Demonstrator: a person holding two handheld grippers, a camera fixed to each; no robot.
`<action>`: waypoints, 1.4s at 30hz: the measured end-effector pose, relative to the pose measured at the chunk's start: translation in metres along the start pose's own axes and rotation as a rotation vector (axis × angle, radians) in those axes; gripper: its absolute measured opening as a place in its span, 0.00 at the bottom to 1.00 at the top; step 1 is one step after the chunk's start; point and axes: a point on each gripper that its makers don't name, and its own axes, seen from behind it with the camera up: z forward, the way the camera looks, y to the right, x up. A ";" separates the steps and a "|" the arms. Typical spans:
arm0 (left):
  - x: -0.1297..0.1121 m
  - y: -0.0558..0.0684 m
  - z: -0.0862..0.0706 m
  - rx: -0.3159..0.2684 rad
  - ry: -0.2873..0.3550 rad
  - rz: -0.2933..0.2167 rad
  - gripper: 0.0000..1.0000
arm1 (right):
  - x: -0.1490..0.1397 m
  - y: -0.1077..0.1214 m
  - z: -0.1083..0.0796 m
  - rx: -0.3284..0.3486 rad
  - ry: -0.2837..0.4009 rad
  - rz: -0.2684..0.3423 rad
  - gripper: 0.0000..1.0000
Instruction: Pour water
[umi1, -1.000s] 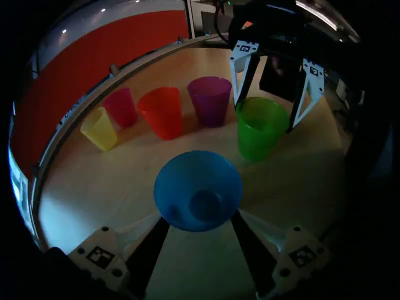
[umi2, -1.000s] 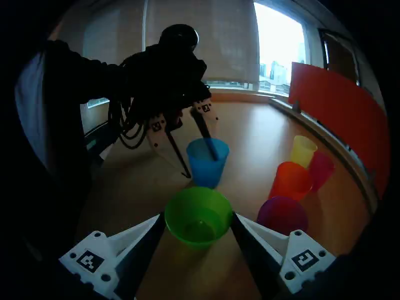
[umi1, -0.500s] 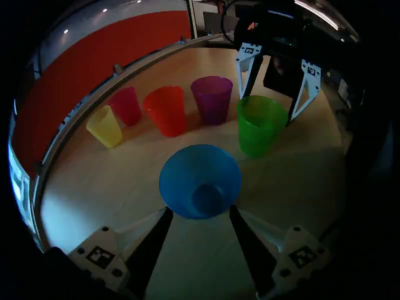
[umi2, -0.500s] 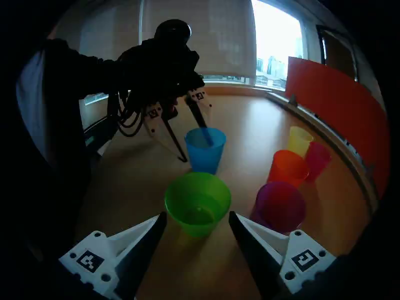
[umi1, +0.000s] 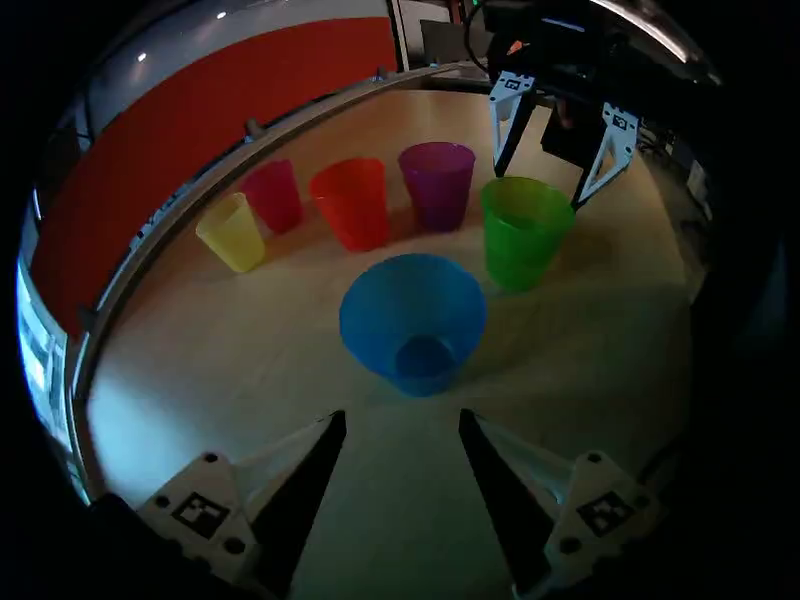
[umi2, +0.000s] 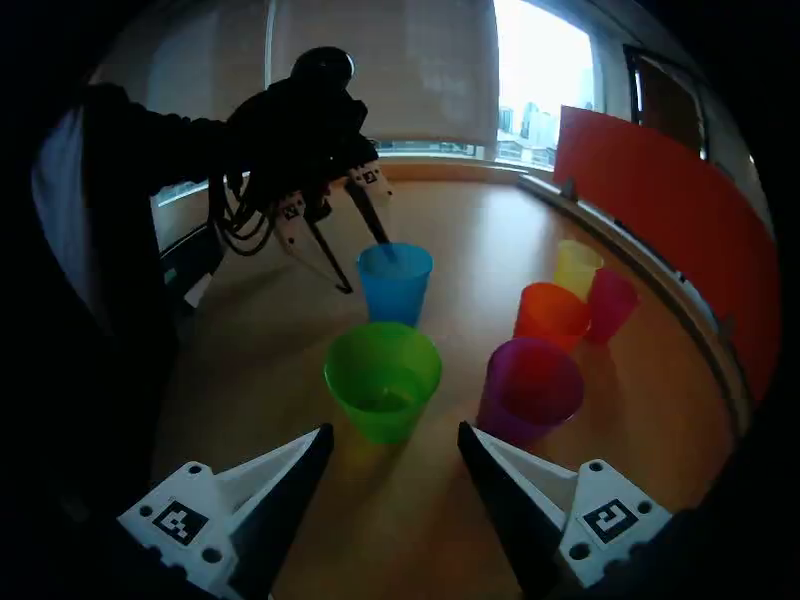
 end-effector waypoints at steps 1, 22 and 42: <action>-0.001 -0.001 -0.002 0.006 0.000 -0.001 0.84 | 0.000 0.001 -0.002 -0.005 -0.001 0.000 0.97; -0.003 -0.046 -0.026 0.141 0.053 -0.077 0.84 | 0.002 0.030 -0.030 -0.123 0.000 0.067 0.97; -0.011 -0.109 -0.058 0.377 0.193 -0.276 0.84 | -0.017 0.087 -0.081 -0.472 0.001 0.249 0.99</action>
